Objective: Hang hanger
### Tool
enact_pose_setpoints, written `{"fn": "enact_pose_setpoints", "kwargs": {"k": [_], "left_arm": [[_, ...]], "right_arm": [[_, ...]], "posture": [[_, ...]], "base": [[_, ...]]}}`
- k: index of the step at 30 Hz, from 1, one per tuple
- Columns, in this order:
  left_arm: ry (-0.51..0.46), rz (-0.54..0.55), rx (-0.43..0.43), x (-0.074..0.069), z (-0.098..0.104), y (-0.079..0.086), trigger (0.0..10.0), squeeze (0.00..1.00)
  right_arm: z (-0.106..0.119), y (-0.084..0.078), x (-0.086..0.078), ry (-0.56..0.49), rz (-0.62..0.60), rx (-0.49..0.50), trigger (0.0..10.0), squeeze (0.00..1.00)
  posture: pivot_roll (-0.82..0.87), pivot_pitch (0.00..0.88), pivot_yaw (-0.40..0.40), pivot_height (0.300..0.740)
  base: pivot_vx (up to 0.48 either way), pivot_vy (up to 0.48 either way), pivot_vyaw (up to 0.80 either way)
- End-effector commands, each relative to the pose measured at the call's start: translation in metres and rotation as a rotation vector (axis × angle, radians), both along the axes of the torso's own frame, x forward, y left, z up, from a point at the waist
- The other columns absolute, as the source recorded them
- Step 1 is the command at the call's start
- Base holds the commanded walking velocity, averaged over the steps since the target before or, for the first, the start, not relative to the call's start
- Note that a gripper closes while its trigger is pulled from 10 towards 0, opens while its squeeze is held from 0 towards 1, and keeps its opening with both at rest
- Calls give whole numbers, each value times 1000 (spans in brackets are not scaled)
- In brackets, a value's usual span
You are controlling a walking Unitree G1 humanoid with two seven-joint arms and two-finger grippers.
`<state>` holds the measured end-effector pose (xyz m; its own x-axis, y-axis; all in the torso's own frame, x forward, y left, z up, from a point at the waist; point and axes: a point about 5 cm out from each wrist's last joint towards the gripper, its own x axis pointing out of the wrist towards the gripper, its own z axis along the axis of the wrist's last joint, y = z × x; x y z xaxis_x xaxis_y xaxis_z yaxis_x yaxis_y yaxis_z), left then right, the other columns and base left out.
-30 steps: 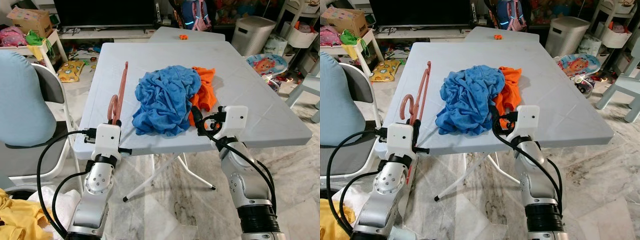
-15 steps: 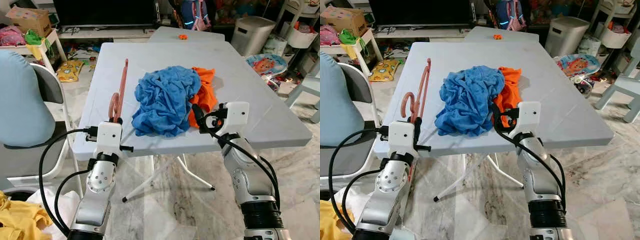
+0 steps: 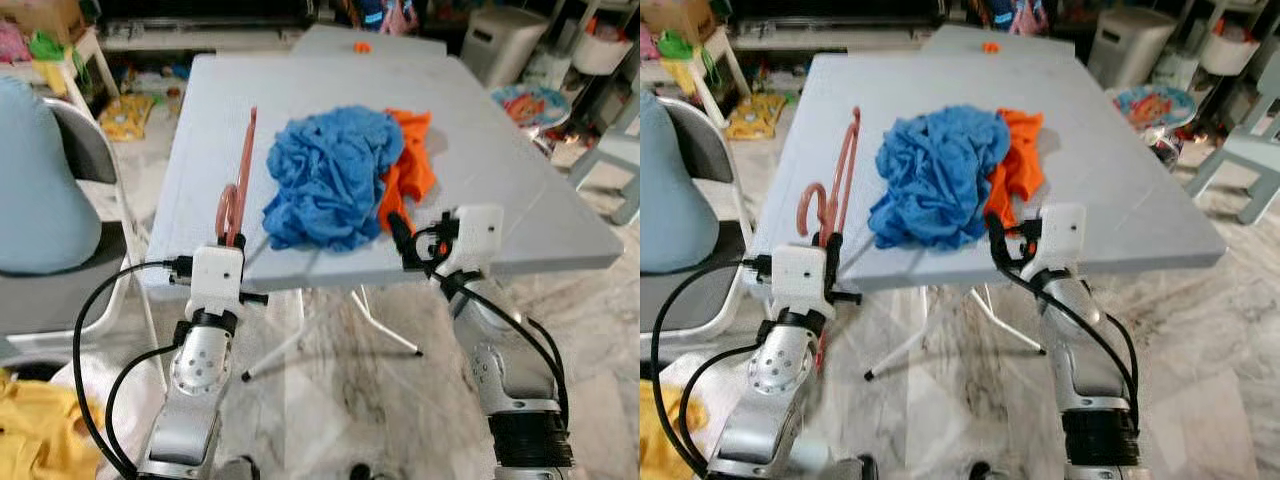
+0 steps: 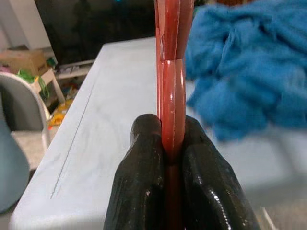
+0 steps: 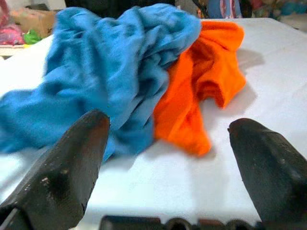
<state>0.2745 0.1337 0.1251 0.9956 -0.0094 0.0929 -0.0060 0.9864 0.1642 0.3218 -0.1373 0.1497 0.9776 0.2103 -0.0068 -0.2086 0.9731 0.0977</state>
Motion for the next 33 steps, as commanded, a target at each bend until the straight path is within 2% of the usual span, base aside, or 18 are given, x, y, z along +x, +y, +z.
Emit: {"fn": "enact_pose_setpoints", "kwargs": {"k": [1, 6, 15, 23, 33], "left_arm": [[42, -6, 2, -2, -6, -1, 10000, 0], [38, -1, 0, 0, -4, 0, 10000, 0], [46, -15, 3, -1, -5, -2, 10000, 0], [61, -46, 0, -1, -5, -5, 10000, 0], [123, -118, -20, -7, -15, -14, 10000, 0]], "right_arm": [[5, -2, -3, -14, -1, -4, 10000, 0], [6, 0, -5, -9, 7, -4, 10000, 0], [4, -6, -7, 4, -9, -17, 10000, 0], [3, -8, -9, 10, -6, -40, 10000, 0], [2, -7, -8, 13, 4, -71, 10000, 0]], "posture": [[33, 139, -64, 740], [31, 141, -66, 740], [22, 159, -64, 740], [22, 168, -67, 740], [23, 174, -71, 740]], "base": [[-368, 0, 0], [-328, 0, 0], [-273, 0, 0], [0, 0, 0], [0, 0, 0]]}}
